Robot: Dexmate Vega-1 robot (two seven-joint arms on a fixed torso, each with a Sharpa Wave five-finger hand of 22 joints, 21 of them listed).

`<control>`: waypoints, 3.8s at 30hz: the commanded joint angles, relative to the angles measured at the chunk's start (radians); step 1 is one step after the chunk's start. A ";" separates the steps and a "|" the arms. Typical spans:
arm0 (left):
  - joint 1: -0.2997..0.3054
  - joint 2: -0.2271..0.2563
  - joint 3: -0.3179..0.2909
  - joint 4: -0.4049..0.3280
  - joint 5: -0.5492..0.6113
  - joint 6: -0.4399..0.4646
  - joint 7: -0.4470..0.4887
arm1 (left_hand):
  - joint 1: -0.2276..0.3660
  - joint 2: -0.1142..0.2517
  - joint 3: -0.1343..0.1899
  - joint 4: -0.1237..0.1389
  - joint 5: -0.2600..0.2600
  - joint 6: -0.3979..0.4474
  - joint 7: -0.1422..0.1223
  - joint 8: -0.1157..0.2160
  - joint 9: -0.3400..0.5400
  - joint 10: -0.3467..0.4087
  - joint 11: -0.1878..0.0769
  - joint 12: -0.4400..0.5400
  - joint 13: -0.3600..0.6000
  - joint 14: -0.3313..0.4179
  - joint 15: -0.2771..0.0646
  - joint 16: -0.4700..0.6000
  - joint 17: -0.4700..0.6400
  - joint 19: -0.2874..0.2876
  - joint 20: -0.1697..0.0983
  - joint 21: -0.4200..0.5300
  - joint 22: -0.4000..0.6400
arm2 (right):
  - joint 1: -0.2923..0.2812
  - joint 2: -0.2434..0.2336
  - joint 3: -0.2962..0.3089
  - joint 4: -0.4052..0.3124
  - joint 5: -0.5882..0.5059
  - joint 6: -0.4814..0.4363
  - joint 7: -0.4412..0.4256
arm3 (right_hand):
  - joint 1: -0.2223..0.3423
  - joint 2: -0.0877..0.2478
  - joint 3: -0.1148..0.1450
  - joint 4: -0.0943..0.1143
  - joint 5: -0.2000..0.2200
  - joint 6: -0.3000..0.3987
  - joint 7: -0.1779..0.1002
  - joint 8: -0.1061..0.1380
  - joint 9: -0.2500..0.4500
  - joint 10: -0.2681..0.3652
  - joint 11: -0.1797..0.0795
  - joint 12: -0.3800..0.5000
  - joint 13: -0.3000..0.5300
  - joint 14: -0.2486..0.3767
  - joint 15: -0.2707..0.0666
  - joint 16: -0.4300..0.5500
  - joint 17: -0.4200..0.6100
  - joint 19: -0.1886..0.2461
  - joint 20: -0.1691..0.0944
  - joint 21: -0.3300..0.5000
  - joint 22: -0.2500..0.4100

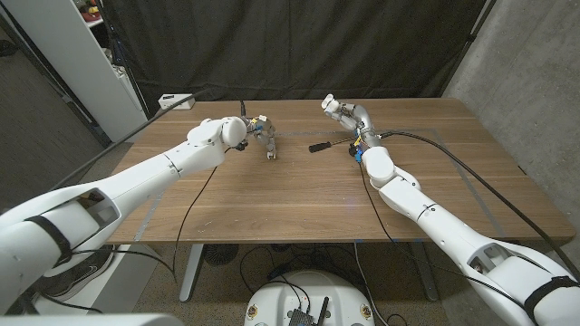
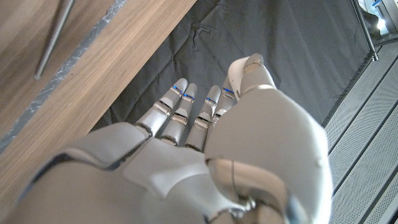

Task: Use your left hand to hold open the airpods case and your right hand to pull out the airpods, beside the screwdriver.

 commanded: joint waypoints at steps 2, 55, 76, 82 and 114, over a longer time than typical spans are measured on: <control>0.021 -0.036 -0.025 0.073 -0.060 -0.022 0.010 | -0.014 0.002 -0.005 0.013 -0.003 0.016 -0.033 -0.014 0.040 0.012 0.006 0.007 0.002 0.009 -0.003 0.006 0.000 0.009 0.001 0.009 0.001 | -0.049 -0.035 0.018 -0.088 0.004 -0.073 -0.025 | 0.004 0.014 -0.004 -0.004 0.006 0.091 -0.079 0.007 0.059 0.001 -0.002 -0.002 0.002 0.007 -0.173 0.009 0.002 0.004 0.004 -0.004 0.003; 0.257 0.045 -0.299 -0.112 -0.195 -0.184 0.486 | -0.371 -0.071 -0.009 0.047 -0.046 -0.557 -0.116 -0.199 -0.092 0.009 0.005 0.016 0.010 0.078 -0.033 0.006 0.006 0.054 -0.035 0.019 0.005 | -0.203 -0.140 0.118 -0.195 0.153 0.025 -0.024 | -0.023 0.033 0.022 0.004 0.016 0.084 -0.062 -0.016 0.077 -0.030 0.025 -0.009 -0.007 -0.032 -0.162 0.007 0.017 0.016 -0.006 0.003 0.004; 0.222 0.006 -0.279 -0.005 -0.200 -0.265 0.524 | -0.373 -0.062 -0.001 0.039 -0.057 -0.537 -0.116 -0.189 -0.098 0.005 0.002 0.014 0.011 0.073 -0.043 0.002 0.005 0.053 -0.042 0.015 0.004 | 0.001 -0.183 0.196 -0.028 0.648 0.612 0.919 | -0.069 0.028 0.017 0.020 0.006 0.077 -0.134 -0.021 0.084 -0.164 -0.025 -0.044 -0.011 -0.167 -0.167 -0.041 0.022 -0.076 0.015 -0.013 0.002; 0.207 -0.013 -0.273 0.039 -0.221 -0.282 0.516 | -0.375 -0.060 0.000 0.039 -0.061 -0.531 -0.116 -0.187 -0.099 0.005 0.002 0.014 0.011 0.072 -0.043 0.001 0.005 0.051 -0.040 0.014 0.004 | -0.048 -0.344 0.215 -0.220 0.716 0.091 0.609 | -0.086 0.028 0.018 0.022 0.006 0.073 -0.125 -0.024 0.089 -0.173 -0.008 -0.039 -0.019 -0.165 -0.108 -0.042 0.017 -0.124 0.113 -0.019 0.002; 0.047 -0.203 -0.267 0.385 -0.368 -0.895 0.615 | -0.323 -0.016 0.041 -0.002 -0.100 -0.533 -0.113 -0.200 -0.113 0.037 0.006 0.027 0.013 0.114 -0.041 0.012 0.004 0.092 -0.045 0.024 0.005 | 0.069 -0.371 0.126 -0.523 0.467 -0.864 -0.067 | -0.014 0.018 0.114 -0.013 0.075 0.084 0.046 0.006 0.186 -0.054 0.193 -0.006 -0.064 -0.037 0.015 -0.054 -0.019 -0.020 0.175 0.000 0.002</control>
